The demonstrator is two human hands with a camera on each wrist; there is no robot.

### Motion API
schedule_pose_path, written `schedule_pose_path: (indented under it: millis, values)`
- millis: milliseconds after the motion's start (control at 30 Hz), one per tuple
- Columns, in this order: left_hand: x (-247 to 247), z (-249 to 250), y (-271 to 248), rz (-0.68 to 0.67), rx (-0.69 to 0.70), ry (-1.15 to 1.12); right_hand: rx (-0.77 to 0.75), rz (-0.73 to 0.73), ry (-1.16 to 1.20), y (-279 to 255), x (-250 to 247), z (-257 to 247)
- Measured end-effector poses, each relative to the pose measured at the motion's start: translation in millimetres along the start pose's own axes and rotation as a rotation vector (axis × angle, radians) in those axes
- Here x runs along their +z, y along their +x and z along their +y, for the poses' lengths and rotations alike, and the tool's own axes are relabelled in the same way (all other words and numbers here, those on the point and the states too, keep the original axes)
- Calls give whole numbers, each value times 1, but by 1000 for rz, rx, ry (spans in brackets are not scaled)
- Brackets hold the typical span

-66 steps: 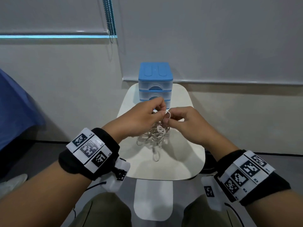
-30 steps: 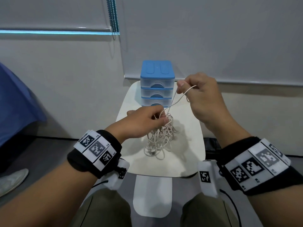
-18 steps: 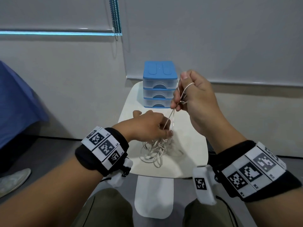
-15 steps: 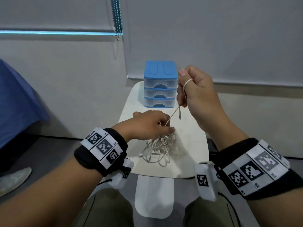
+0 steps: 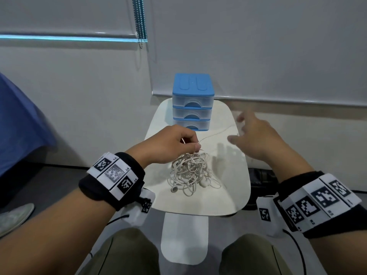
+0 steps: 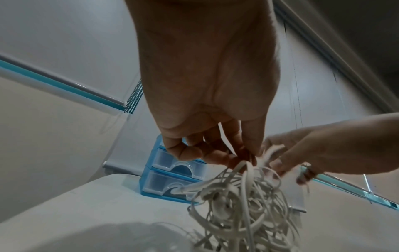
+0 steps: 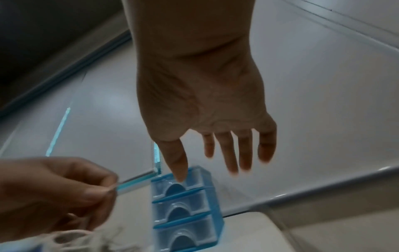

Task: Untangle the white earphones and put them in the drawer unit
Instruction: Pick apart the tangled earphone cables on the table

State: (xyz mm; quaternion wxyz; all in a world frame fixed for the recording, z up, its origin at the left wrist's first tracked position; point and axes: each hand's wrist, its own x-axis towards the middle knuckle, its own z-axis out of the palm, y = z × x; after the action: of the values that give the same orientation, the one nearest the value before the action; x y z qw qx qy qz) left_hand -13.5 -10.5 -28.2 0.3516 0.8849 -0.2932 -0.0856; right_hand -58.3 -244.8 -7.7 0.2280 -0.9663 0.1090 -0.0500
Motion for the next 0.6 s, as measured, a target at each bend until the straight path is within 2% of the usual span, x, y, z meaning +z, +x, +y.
schedule_pose_path:
  millis: [100,200,233,300,467,600]
  values:
    - [2,1,2,2,2,-19,-235,42,36,-15,5,-22]
    - [3,3,5,-8,27,-7,-390,-117,98,-20,15,-37]
    - [2,3,5,-2,29,6,-393,-172,61,-18,20,-39]
    - [-1,3,4,12,25,37,-395,-182,14,-15,28,-37]
    - [-5,-6,-10,-127,21,14,-327,-100,188,-9,32,-26]
    - [5,-16,-9,-105,75,73,-334,-116,244,-6,30,-24]
